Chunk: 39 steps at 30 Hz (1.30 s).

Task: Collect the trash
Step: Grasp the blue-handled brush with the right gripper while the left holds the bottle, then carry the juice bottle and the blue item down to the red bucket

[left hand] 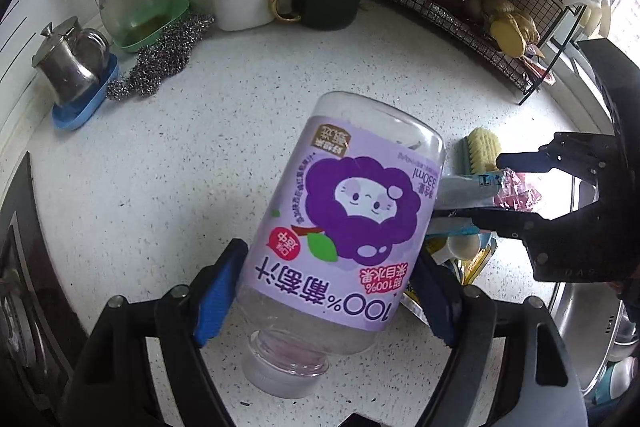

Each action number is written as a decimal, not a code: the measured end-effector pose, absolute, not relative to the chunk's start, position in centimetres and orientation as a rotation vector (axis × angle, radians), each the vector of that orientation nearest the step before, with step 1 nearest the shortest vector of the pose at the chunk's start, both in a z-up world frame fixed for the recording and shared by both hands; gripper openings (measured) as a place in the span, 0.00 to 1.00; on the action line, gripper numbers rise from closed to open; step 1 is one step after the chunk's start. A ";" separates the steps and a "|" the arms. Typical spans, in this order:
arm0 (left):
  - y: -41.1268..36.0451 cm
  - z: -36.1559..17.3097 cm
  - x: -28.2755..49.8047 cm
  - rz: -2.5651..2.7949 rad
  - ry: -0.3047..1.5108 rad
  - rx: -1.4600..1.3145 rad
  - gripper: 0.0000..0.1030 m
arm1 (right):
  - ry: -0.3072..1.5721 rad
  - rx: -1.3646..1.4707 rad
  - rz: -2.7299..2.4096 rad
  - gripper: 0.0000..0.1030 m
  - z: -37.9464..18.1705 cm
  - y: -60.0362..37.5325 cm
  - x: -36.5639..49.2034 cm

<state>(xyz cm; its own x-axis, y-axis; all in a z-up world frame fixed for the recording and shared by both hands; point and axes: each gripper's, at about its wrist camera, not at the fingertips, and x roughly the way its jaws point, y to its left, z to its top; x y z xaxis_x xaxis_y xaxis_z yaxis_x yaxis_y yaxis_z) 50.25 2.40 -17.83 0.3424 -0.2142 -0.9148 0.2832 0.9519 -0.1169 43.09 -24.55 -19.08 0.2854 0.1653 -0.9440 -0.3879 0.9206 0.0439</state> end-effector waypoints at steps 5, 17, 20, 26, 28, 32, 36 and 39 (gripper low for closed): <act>2.0 -17.3 49.3 -0.333 1.169 0.068 0.75 | 1.222 -0.190 0.349 0.40 -18.3 -24.8 42.2; 1.5 -14.0 44.7 -0.372 1.114 0.062 0.75 | 1.163 -0.136 0.308 0.16 -13.5 -24.8 38.6; 1.5 -13.1 42.9 -0.382 1.096 0.068 0.74 | 1.146 -0.126 0.299 0.16 -12.1 -25.5 36.1; 2.3 -11.4 38.8 -0.405 1.059 0.057 0.74 | 1.093 -0.125 0.280 0.15 -9.6 -24.5 31.7; 2.6 -10.9 37.3 -0.419 1.047 0.049 0.74 | 1.084 -0.126 0.275 0.15 -9.2 -23.7 30.3; 3.5 -10.2 33.7 -0.430 1.031 0.053 0.74 | 1.065 -0.128 0.278 0.15 -8.7 -21.8 26.8; 4.8 -10.0 30.1 -0.423 1.027 0.054 0.74 | 1.046 -0.133 0.300 0.14 -8.3 -19.7 23.4; 5.5 -10.0 27.3 -0.415 1.029 0.059 0.74 | 1.038 -0.133 0.311 0.14 -8.0 -18.2 21.4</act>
<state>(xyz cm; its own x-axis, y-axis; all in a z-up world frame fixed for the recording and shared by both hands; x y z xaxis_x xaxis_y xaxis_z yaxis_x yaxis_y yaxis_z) 27.30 5.52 -10.03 0.4450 -0.3070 -0.8413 0.3619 0.9209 -0.1447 21.35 -18.22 -8.01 0.4691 0.1897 -0.8625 -0.3151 0.9483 0.0373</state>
